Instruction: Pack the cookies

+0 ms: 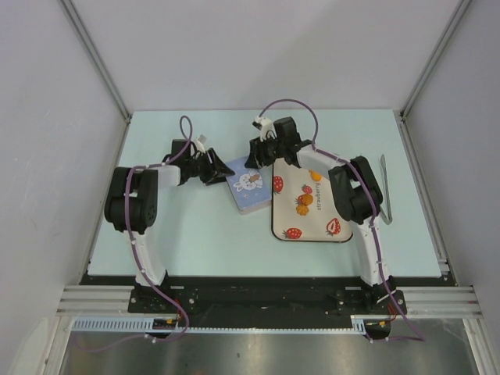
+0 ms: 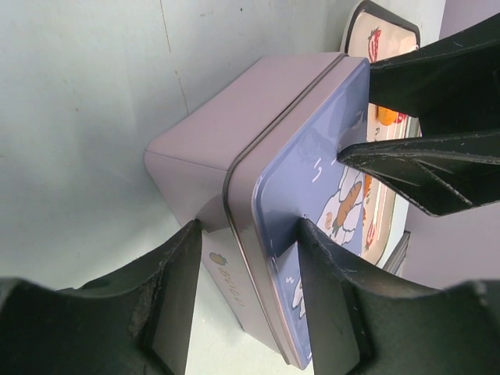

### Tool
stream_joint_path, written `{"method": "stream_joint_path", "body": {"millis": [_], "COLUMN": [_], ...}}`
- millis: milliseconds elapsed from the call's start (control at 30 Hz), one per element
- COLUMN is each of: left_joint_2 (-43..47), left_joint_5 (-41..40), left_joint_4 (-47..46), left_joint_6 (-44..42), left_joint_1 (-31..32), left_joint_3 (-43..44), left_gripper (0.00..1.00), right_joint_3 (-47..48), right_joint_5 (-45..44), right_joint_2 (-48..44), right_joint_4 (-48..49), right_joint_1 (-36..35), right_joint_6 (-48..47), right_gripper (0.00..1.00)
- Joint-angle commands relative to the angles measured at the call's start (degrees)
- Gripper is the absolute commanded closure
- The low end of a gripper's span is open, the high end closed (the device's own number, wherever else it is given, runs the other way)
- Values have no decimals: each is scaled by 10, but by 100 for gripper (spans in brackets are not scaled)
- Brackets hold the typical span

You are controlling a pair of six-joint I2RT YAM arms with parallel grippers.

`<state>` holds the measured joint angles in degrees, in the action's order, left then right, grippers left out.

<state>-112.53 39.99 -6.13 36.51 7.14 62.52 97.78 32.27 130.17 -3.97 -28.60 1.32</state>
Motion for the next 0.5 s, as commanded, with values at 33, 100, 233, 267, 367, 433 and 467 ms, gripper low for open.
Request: {"method": "stream_joint_path", "body": {"millis": [33,100,233,267,367,433,467], "left_joint_2": [12,13,19,20,22,23,26], "left_joint_5": [-31,-44,-53,-54,-63,-76,-82], "left_joint_4": [-42,-38,-43,-42,-33,-29,-21], "left_joint_6": [-21,-26,-33,-38,-53,-62,-69], "left_joint_1": [18,18,18,17,18,17,17], "left_joint_3": [-9,-6,-6,-2,5,10,12], "left_gripper": [47,47,45,44,43,42,41], "right_joint_3": [-21,-21,-23,-24,-24,-25,-25], "right_joint_5": [14,11,7,6,5,4,4], "right_joint_2": [50,50,52,52,53,54,53], "right_joint_4": [-80,-82,-83,-84,-85,-85,-85], "right_joint_1": [-65,-65,-66,-66,-66,-66,-66], "right_joint_6": [-28,-30,-32,-33,-34,-34,-34], "right_gripper": [44,44,44,44,44,44,44]}}
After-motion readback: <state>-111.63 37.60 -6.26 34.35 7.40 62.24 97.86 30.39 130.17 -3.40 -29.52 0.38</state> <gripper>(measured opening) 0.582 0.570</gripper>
